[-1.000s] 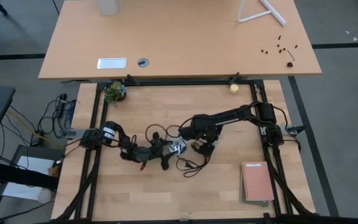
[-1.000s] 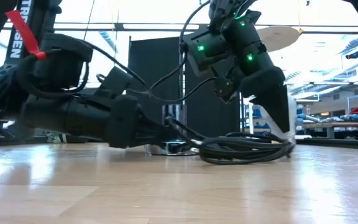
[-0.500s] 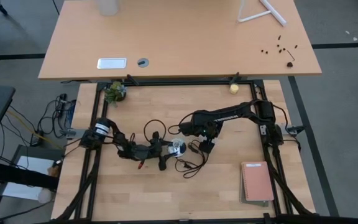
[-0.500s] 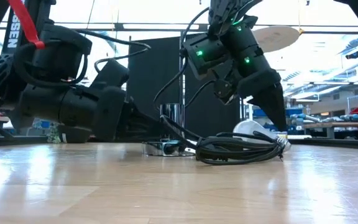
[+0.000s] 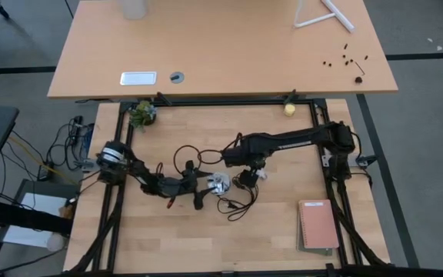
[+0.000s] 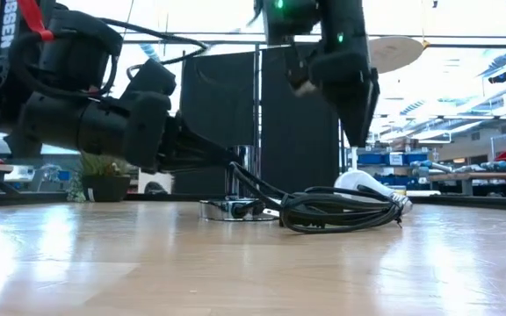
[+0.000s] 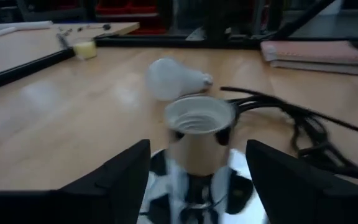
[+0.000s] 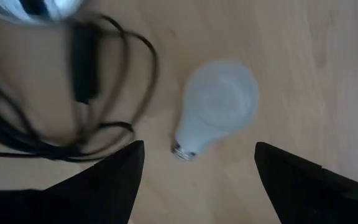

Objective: Screw lightbulb
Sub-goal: Return to Home Position

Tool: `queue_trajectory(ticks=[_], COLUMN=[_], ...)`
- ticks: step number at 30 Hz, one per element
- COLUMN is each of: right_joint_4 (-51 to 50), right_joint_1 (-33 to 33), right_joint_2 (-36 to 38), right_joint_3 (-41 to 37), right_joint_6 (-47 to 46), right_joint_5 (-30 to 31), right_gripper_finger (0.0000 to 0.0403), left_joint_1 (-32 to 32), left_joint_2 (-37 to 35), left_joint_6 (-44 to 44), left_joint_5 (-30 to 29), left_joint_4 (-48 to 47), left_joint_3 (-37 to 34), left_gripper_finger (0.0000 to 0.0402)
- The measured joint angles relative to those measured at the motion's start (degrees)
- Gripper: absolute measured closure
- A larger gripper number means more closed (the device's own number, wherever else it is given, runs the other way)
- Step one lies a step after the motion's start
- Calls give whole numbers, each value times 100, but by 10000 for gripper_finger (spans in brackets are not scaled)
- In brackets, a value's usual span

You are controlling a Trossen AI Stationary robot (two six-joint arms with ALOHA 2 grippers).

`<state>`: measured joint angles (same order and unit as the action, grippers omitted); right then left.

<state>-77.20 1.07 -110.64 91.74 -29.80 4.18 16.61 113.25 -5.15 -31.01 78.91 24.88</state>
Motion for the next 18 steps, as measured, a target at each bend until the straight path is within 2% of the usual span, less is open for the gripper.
queue_trajectory(ticks=[7,13,18], right_joint_4=[818,1029,1387], right_joint_1=[642,1305,2053], right_joint_2=[550,942,978], right_joint_3=[0,0,-107], right_joint_6=[91,97,-306], right_joint_5=[742,1803,2710], right_gripper_finger=[89,89,89], left_joint_1=[169,401,621], left_joint_2=[-1280,-2581,-3443], left_joint_6=[-101,-109,-109], left_joint_5=[-411,-752,-963], left_joint_4=[-1522,-2939,-3568], left_joint_3=[-168,-170,-170], left_gripper_finger=[129,133,134])
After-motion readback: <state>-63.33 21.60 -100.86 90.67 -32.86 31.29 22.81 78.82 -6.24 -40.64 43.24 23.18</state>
